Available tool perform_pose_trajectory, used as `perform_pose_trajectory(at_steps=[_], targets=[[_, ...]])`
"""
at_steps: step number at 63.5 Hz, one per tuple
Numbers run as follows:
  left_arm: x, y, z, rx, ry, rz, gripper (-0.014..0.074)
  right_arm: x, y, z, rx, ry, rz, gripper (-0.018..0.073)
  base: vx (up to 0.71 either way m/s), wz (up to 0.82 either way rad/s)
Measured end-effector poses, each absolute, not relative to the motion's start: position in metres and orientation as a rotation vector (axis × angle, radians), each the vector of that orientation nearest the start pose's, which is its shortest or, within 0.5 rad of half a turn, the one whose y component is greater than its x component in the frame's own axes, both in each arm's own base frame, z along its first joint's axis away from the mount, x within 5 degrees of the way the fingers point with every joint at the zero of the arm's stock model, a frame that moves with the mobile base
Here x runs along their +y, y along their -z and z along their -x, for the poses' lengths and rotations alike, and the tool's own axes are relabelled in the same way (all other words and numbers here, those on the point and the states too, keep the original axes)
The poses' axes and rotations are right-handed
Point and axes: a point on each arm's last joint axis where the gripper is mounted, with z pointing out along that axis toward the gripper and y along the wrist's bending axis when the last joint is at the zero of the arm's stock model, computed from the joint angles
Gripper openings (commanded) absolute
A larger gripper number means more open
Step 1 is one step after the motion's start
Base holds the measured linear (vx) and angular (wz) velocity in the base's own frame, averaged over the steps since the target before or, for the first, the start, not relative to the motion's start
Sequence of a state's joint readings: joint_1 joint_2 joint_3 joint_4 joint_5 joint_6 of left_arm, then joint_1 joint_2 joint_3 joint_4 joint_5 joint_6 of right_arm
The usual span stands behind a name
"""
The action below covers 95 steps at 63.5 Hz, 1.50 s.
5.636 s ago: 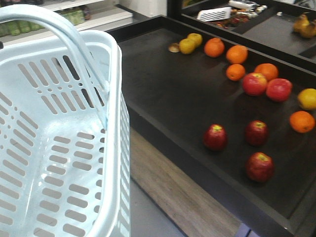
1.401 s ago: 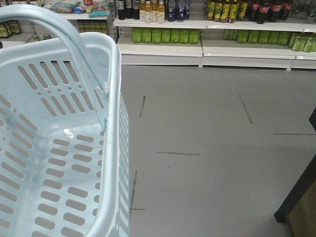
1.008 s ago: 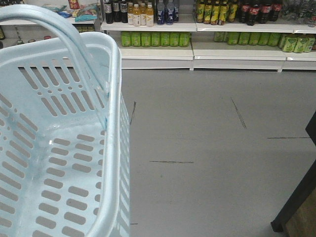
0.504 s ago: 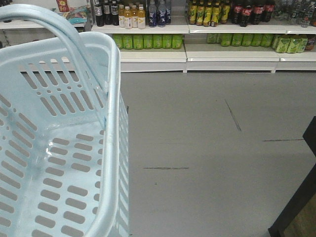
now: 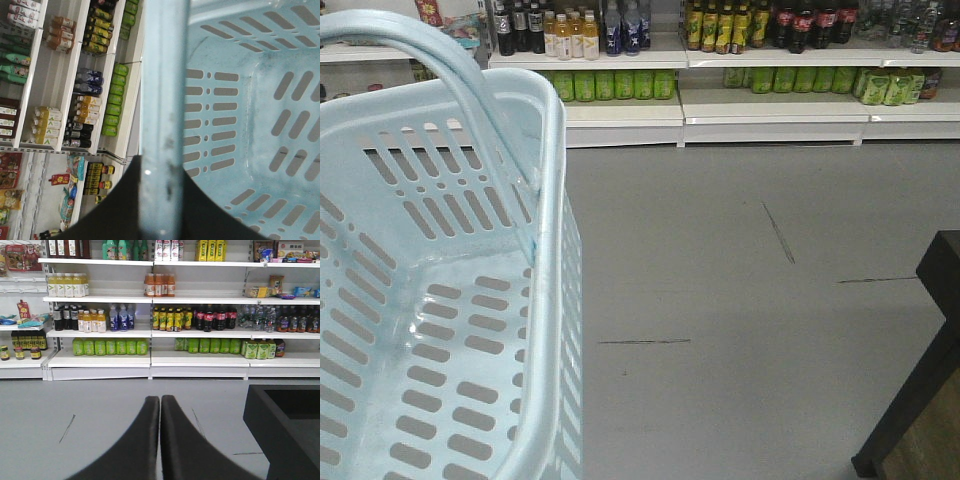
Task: Pick three apples into basket with both arms
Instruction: 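Drive the base along the aisle carrying the basket in the left gripper, then turn the base back to face the apples, basket held in the left gripper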
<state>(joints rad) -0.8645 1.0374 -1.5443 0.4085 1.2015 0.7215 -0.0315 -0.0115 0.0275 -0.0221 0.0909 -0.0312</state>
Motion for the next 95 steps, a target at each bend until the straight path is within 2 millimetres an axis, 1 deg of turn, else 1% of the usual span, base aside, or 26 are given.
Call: perform_pose_trajectory(at_steps=[39, 95], targets=[[-0.0982, -0.4972, -0.1284, 1.539, -0.416, -1.483, -0.0006, -0.002, -0.1963, -0.0567, 1.591, 0.068, 0.016, -0.0009, 0.05, -0.24], [-0.0982, -0.4972, -0.1284, 1.539, -0.416, -1.483, -0.0006, -0.002, -0.1963, -0.0567, 1.591, 0.068, 0.016, -0.0009, 0.09, -0.35]])
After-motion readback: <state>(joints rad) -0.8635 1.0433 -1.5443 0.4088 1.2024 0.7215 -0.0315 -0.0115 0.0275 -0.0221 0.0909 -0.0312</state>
